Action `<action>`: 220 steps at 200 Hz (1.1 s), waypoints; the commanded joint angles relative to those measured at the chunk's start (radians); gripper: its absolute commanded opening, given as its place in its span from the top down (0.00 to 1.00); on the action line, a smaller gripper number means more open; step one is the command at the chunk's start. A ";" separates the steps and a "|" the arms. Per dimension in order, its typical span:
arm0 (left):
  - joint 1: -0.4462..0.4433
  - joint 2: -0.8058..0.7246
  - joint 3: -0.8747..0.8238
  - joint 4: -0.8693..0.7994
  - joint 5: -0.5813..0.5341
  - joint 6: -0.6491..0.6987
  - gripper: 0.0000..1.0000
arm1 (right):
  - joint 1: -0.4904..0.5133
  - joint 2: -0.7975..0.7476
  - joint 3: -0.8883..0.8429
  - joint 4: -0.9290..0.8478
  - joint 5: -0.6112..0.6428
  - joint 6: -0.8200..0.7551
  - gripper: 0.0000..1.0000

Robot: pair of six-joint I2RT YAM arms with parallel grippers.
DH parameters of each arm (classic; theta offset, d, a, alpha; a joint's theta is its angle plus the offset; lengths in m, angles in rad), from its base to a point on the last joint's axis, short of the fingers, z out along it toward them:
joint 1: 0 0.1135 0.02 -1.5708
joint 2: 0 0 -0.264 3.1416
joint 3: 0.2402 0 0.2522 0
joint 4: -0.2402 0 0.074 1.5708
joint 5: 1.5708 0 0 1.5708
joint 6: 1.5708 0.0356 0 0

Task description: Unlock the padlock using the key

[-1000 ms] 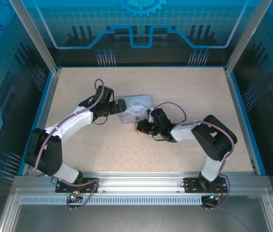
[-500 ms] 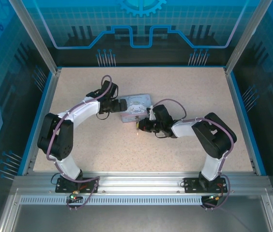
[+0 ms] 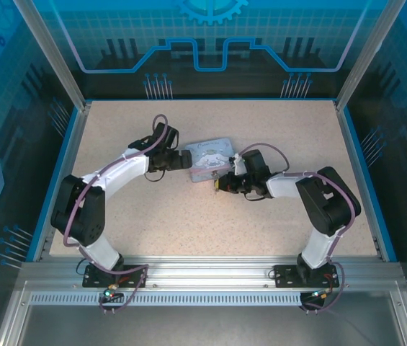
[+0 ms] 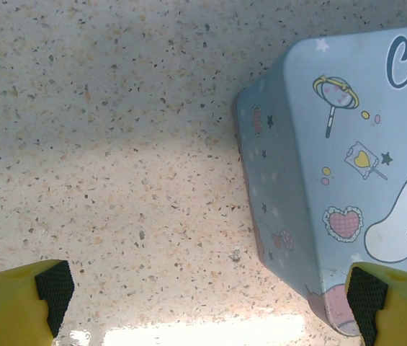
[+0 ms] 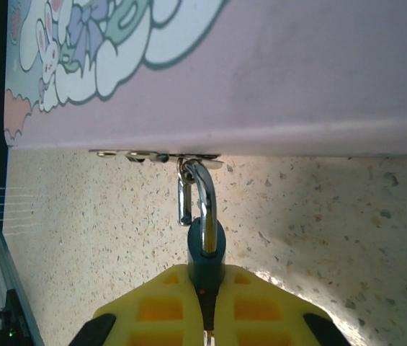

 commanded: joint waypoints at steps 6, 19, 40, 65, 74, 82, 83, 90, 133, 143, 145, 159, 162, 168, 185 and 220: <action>-0.005 0.011 0.040 -0.018 -0.035 0.013 0.01 | -0.019 0.016 -0.054 -0.031 -0.071 0.075 1.00; -0.011 0.021 0.043 -0.011 -0.040 0.015 0.01 | -0.020 0.018 -0.068 0.004 -0.074 0.100 1.00; -0.026 0.036 0.050 -0.002 -0.054 0.027 0.01 | -0.020 0.027 -0.090 0.083 -0.081 0.142 1.00; -0.039 0.059 0.067 0.009 -0.066 0.036 0.01 | -0.019 0.044 -0.106 0.142 -0.089 0.179 1.00; -0.042 0.073 0.077 0.007 -0.075 0.037 0.01 | -0.018 0.047 -0.112 0.159 -0.089 0.191 1.00; -0.043 0.086 0.084 0.006 -0.084 0.036 0.01 | -0.017 0.051 -0.117 0.170 -0.089 0.201 1.00; -0.043 0.088 0.084 0.007 -0.085 0.036 0.01 | -0.017 0.051 -0.117 0.170 -0.088 0.203 1.00; -0.043 0.101 0.087 0.007 -0.090 0.034 0.01 | -0.017 0.052 -0.121 0.179 -0.085 0.210 1.00; -0.056 0.171 0.101 0.000 -0.113 0.025 0.01 | -0.006 0.079 -0.139 0.251 -0.072 0.282 1.00; -0.059 0.180 0.098 -0.003 -0.112 0.018 0.01 | 0.000 0.085 -0.143 0.268 -0.065 0.303 1.00; -0.060 0.182 0.098 -0.003 -0.111 0.016 0.01 | 0.001 0.086 -0.143 0.270 -0.062 0.308 1.00; -0.066 0.183 0.082 0.001 -0.103 0.004 0.01 | 0.012 0.095 -0.148 0.290 -0.043 0.343 1.00; -0.068 0.182 0.077 0.003 -0.101 0.001 0.01 | 0.014 0.098 -0.150 0.296 -0.037 0.351 1.00; -0.070 0.183 0.070 0.006 -0.099 -0.004 0.01 | 0.020 0.103 -0.154 0.308 -0.026 0.369 1.00; -0.073 0.180 0.046 0.017 -0.083 -0.021 0.01 | 0.032 0.124 -0.172 0.362 0.011 0.432 1.00; -0.074 0.189 0.017 0.022 -0.029 -0.052 0.01 | 0.075 0.183 -0.208 0.505 0.108 0.587 1.00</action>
